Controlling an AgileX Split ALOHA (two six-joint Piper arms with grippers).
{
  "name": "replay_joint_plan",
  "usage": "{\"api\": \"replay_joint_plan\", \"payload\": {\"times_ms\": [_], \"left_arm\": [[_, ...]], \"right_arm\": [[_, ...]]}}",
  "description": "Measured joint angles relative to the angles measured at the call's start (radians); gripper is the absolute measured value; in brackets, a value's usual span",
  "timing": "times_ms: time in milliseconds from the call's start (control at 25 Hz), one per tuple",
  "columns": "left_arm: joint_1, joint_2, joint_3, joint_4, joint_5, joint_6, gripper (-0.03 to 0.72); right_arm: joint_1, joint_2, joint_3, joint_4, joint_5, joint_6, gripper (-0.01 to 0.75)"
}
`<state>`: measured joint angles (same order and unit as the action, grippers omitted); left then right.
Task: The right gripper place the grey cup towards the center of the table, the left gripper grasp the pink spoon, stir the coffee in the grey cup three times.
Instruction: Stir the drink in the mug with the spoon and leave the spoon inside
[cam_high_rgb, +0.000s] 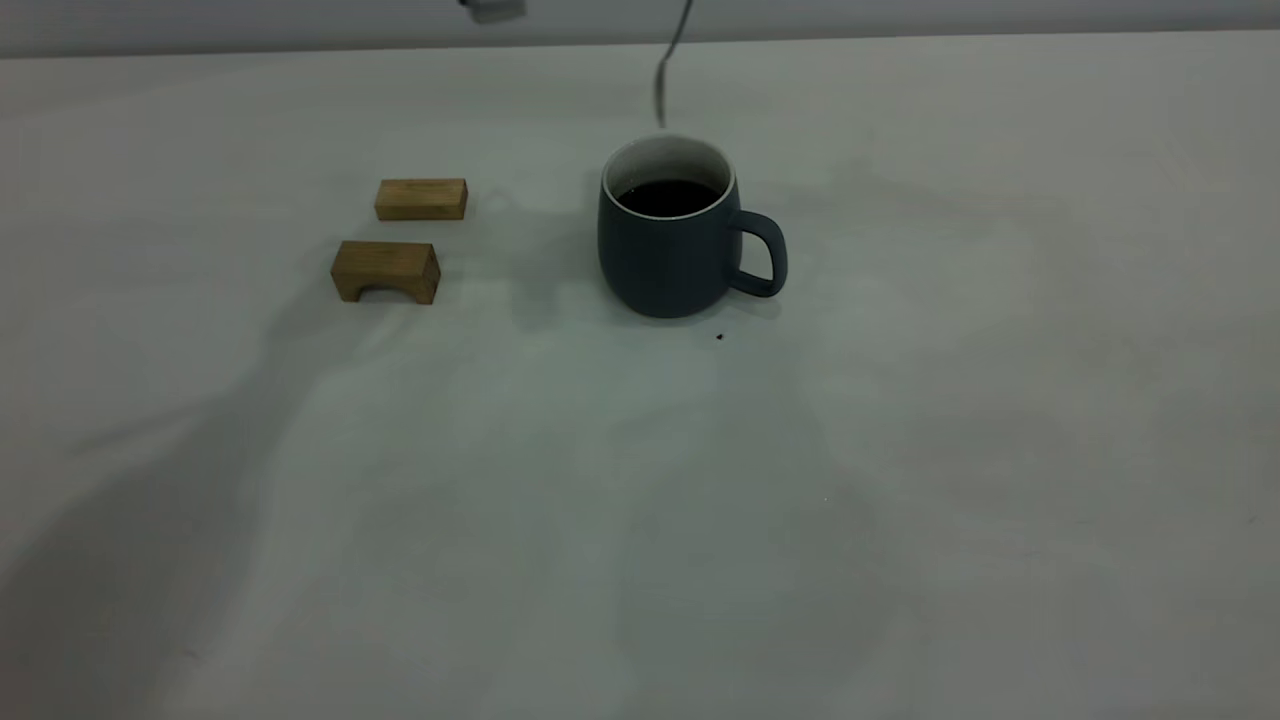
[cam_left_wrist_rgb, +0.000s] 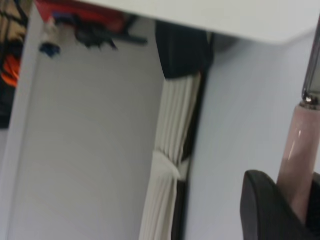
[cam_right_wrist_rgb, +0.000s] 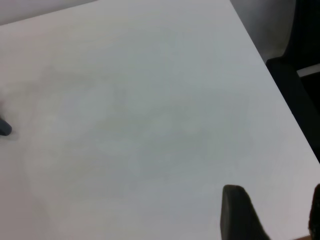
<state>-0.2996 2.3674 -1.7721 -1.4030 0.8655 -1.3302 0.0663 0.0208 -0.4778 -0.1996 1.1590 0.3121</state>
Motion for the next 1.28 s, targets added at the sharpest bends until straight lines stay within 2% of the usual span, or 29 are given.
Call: {"api": "replay_joint_plan", "payload": {"times_ms": [160, 800, 1120, 1280], "left_arm": [[0.0, 0.047, 0.0, -0.078, -0.005, 0.086, 0.17], [0.007, 0.2, 0.0, -0.096, -0.006, 0.123, 0.17], [0.07, 0.208, 0.0, -0.084, 0.02, 0.125, 0.17], [0.066, 0.224, -0.001, -0.159, 0.0, 0.192, 0.17]], "right_arm": [[0.0, 0.0, 0.0, 0.0, 0.0, 0.0, 0.381], [0.0, 0.0, 0.0, 0.0, 0.0, 0.0, 0.381], [0.0, 0.0, 0.0, 0.0, 0.0, 0.0, 0.381], [0.0, 0.0, 0.0, 0.0, 0.0, 0.0, 0.381]]}}
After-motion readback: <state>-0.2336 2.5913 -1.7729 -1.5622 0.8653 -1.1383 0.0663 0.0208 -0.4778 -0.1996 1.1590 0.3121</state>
